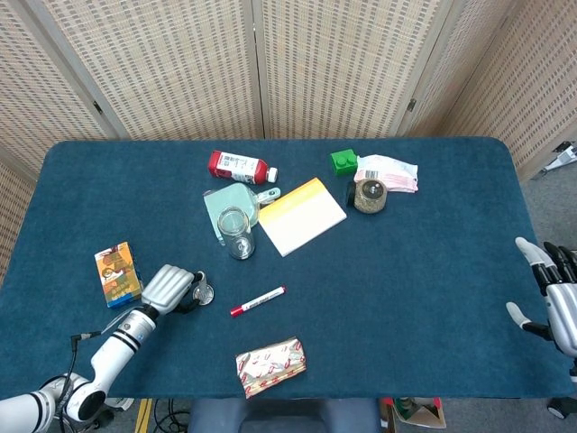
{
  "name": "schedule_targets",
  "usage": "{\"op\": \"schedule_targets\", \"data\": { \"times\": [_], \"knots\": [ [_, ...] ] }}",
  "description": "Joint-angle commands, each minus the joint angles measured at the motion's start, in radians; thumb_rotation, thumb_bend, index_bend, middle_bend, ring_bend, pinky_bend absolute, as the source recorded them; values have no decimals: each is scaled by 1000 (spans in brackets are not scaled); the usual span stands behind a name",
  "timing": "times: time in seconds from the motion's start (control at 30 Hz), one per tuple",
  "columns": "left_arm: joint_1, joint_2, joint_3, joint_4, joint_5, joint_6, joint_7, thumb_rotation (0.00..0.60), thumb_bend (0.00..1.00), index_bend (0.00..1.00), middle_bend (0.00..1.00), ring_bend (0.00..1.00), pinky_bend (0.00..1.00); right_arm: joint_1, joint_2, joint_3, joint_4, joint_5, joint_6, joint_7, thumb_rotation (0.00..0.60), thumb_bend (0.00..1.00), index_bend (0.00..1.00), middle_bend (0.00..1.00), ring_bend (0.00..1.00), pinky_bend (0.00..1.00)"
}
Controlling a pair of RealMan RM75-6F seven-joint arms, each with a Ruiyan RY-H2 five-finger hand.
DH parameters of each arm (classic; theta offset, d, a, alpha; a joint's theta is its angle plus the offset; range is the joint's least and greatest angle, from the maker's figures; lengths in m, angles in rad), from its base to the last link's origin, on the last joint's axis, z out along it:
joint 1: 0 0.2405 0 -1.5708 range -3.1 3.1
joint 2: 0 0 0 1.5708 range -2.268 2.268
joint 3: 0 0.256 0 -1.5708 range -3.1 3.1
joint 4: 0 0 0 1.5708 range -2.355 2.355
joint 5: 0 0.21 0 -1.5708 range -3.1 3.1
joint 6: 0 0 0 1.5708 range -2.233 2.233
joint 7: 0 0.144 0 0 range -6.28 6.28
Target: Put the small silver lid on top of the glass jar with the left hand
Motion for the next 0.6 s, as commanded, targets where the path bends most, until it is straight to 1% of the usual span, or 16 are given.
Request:
{"op": "schedule_targets", "data": {
  "times": [0.03,0.6],
  "knots": [
    [-5,-10,1,10,-15,-8,6,600,348,489,998,979,1000,-1,1,-1,1,0,1,2,600,237,6,141,34,65],
    [-24,-41,3,43,-77,-27,21,600,352,547,1000,992,1000,-8,1,-1,14,2,6,15,600,238,6,141,35,65]
  ]
}}
